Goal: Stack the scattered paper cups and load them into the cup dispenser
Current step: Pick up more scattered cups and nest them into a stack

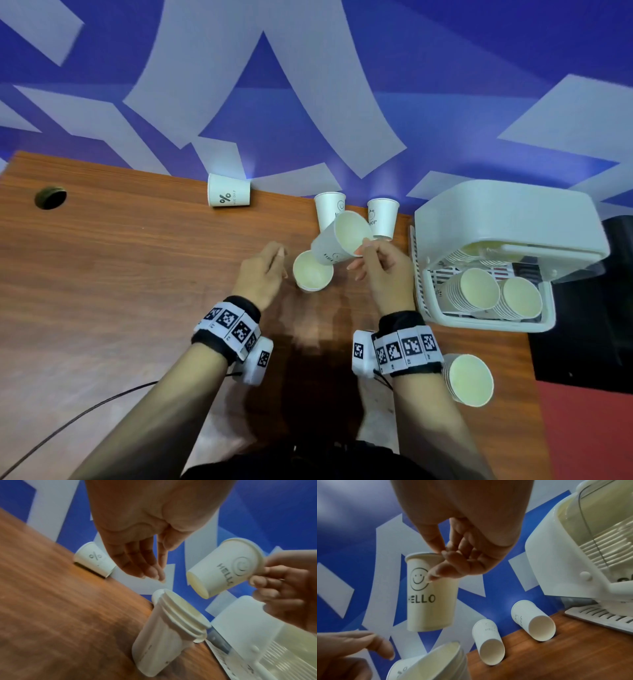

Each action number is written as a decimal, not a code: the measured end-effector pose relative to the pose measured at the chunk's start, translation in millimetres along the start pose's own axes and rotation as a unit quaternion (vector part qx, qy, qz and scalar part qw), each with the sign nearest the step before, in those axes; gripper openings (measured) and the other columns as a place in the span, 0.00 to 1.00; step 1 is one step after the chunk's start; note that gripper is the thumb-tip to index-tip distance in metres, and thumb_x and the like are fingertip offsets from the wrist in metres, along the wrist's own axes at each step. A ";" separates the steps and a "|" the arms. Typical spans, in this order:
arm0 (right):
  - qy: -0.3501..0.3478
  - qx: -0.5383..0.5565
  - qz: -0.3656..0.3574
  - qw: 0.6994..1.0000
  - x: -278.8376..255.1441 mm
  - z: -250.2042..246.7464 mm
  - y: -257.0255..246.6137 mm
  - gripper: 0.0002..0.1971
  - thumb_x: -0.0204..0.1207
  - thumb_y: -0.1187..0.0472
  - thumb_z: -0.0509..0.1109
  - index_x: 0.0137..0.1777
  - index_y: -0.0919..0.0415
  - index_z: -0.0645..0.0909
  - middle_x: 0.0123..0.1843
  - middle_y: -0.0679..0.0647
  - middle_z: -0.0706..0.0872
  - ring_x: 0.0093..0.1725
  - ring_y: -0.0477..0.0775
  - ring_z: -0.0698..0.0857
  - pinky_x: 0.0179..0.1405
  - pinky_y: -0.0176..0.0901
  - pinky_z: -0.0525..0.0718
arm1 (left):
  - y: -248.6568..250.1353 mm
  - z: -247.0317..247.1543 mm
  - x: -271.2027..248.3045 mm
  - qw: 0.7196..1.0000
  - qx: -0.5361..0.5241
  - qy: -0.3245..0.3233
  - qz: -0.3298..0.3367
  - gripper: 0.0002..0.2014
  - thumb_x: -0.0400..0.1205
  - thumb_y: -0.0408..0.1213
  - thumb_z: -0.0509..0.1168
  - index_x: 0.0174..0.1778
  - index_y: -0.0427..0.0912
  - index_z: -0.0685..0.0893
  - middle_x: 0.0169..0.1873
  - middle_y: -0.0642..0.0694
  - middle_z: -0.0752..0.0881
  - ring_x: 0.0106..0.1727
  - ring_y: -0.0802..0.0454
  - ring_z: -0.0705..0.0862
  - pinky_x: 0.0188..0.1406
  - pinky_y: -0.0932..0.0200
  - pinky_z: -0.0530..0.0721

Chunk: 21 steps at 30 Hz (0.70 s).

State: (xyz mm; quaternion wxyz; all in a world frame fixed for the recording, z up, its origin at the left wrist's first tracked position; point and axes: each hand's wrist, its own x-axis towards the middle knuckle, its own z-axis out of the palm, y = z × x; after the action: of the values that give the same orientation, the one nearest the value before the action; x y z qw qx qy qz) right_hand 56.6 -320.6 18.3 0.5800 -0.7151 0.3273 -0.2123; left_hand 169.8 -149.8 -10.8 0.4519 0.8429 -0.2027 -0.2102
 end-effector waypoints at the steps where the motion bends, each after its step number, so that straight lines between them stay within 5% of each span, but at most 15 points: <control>1: -0.017 -0.005 -0.004 1.000 -2.5 2.4 1.2 0.12 0.77 0.55 0.66 0.33 0.56 0.81 0.27 0.55 0.87 0.25 0.55 0.80 0.33 0.48 0.79 | -4.9 -1.3 4.2 0.999 -0.022 0.019 -0.025 0.09 0.86 0.36 0.53 0.47 0.41 0.79 0.29 0.45 0.85 0.33 0.47 0.80 0.37 0.60 0.77; 6: -0.082 -0.066 -0.008 0.994 -8.7 15.1 12.4 0.13 0.80 0.61 0.67 0.33 0.62 0.82 0.27 0.55 0.87 0.25 0.49 0.80 0.33 0.47 0.79 | -41.2 -11.0 35.7 0.979 -0.105 0.112 -0.132 0.11 0.86 0.39 0.51 0.47 0.49 0.79 0.28 0.48 0.83 0.37 0.45 0.82 0.49 0.46 0.83; 11: -0.137 -0.116 -0.019 0.984 -5.7 18.4 16.7 0.13 0.80 0.58 0.69 0.35 0.60 0.86 0.23 0.57 0.85 0.27 0.55 0.82 0.37 0.49 0.81 | -65.9 -24.5 72.9 0.948 -0.179 0.174 -0.199 0.14 0.86 0.36 0.48 0.55 0.40 0.79 0.27 0.46 0.81 0.28 0.49 0.78 0.37 0.55 0.78; 14: -0.144 -0.122 -0.008 0.982 7.6 18.2 19.2 0.14 0.80 0.52 0.68 0.37 0.56 0.87 0.21 0.53 0.82 0.26 0.49 0.80 0.39 0.51 0.82 | -76.7 -30.9 96.8 0.939 -0.177 0.203 -0.216 0.15 0.86 0.37 0.47 0.59 0.41 0.78 0.26 0.47 0.82 0.27 0.48 0.79 0.37 0.55 0.77; 16: -0.127 -0.129 -0.005 0.983 18.3 16.0 18.9 0.15 0.79 0.47 0.67 0.37 0.55 0.87 0.21 0.53 0.81 0.26 0.54 0.80 0.38 0.52 0.82 | -77.1 -37.2 108.5 0.931 -0.183 0.225 -0.221 0.16 0.86 0.38 0.47 0.61 0.43 0.78 0.27 0.47 0.82 0.26 0.48 0.79 0.40 0.54 0.77; 21: -0.105 -0.187 0.011 0.977 61.3 10.0 24.6 0.12 0.79 0.51 0.67 0.39 0.55 0.87 0.26 0.56 0.85 0.33 0.58 0.84 0.42 0.47 0.82 | -80.7 -48.8 136.6 0.910 -0.204 0.289 -0.214 0.15 0.86 0.36 0.46 0.57 0.41 0.78 0.25 0.47 0.80 0.20 0.54 0.79 0.40 0.52 0.82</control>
State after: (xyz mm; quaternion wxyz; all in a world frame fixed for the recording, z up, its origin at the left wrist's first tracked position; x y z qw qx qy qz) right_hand 100.6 -360.4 -12.6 0.4699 -0.8255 0.3059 -0.0648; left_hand 321.6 -148.4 -78.0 0.5972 0.7793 0.1693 -0.0860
